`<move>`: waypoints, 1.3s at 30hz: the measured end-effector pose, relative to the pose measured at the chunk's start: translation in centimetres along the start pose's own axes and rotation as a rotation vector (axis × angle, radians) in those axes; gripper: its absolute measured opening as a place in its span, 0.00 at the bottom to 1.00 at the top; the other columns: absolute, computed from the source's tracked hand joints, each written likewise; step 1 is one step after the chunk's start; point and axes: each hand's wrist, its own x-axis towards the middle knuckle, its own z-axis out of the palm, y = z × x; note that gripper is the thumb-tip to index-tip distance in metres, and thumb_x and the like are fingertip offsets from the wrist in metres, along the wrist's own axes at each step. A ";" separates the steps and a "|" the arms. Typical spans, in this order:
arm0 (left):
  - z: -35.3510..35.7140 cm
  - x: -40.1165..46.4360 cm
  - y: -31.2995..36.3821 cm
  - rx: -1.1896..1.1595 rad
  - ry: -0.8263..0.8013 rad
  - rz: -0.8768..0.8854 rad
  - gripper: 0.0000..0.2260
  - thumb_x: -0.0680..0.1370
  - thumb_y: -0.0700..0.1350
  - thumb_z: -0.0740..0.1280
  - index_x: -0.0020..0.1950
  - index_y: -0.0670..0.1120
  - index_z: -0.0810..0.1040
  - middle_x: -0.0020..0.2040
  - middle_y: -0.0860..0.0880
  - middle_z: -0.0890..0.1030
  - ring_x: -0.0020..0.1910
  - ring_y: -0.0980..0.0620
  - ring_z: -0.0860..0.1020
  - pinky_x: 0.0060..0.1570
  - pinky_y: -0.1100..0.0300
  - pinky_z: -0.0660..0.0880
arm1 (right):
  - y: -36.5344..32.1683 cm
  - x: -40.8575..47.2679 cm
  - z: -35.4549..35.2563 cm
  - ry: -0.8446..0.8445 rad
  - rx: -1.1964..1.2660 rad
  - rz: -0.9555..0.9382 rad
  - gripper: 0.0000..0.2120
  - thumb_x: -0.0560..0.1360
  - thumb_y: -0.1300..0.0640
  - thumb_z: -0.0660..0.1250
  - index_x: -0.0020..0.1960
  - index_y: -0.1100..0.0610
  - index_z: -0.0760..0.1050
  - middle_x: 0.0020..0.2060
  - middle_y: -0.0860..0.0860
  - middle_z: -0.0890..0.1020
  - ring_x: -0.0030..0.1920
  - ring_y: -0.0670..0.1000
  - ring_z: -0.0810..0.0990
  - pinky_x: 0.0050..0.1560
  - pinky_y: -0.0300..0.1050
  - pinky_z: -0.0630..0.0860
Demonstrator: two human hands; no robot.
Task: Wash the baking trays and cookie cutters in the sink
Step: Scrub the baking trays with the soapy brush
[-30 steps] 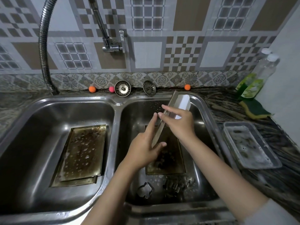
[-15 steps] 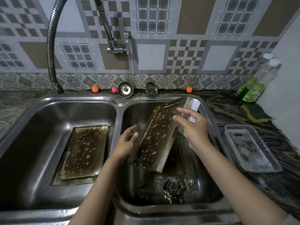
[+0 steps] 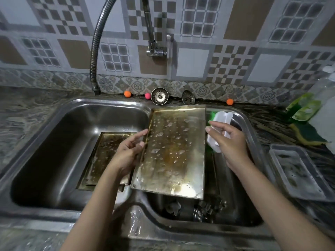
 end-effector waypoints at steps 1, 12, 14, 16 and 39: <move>-1.4 -0.3 0.5 0.009 0.027 0.013 0.19 0.79 0.32 0.59 0.65 0.48 0.76 0.54 0.46 0.82 0.49 0.49 0.81 0.51 0.52 0.78 | 0.3 -0.1 0.3 0.002 -0.019 -0.001 0.11 0.71 0.58 0.74 0.46 0.42 0.81 0.51 0.42 0.81 0.57 0.43 0.77 0.56 0.44 0.77; -15.1 2.0 -1.0 0.142 0.614 -0.008 0.18 0.80 0.36 0.59 0.61 0.55 0.78 0.64 0.49 0.76 0.62 0.50 0.74 0.62 0.50 0.72 | 4.5 -1.6 2.7 -0.130 -0.338 0.048 0.39 0.69 0.65 0.74 0.75 0.53 0.61 0.71 0.44 0.66 0.65 0.42 0.66 0.62 0.40 0.68; -16.2 3.3 -2.5 0.115 0.677 -0.064 0.17 0.80 0.35 0.59 0.63 0.51 0.77 0.64 0.47 0.76 0.60 0.50 0.75 0.62 0.52 0.73 | 5.1 -1.8 3.3 -0.138 -0.325 0.052 0.37 0.69 0.68 0.73 0.74 0.53 0.64 0.70 0.44 0.68 0.66 0.42 0.67 0.62 0.39 0.67; -16.9 4.5 -4.0 0.134 0.741 -0.100 0.16 0.79 0.33 0.59 0.62 0.48 0.78 0.63 0.46 0.77 0.56 0.51 0.76 0.59 0.56 0.73 | 5.6 -1.9 3.8 -0.142 -0.308 0.058 0.35 0.69 0.70 0.72 0.73 0.54 0.66 0.68 0.43 0.68 0.68 0.43 0.66 0.63 0.39 0.67; 1.4 8.3 -1.7 0.552 0.398 0.396 0.12 0.75 0.39 0.63 0.58 0.43 0.78 0.51 0.50 0.80 0.50 0.54 0.78 0.52 0.63 0.75 | 7.0 -2.0 0.4 0.062 -0.196 0.083 0.35 0.65 0.66 0.77 0.70 0.57 0.70 0.66 0.48 0.73 0.57 0.38 0.78 0.55 0.32 0.76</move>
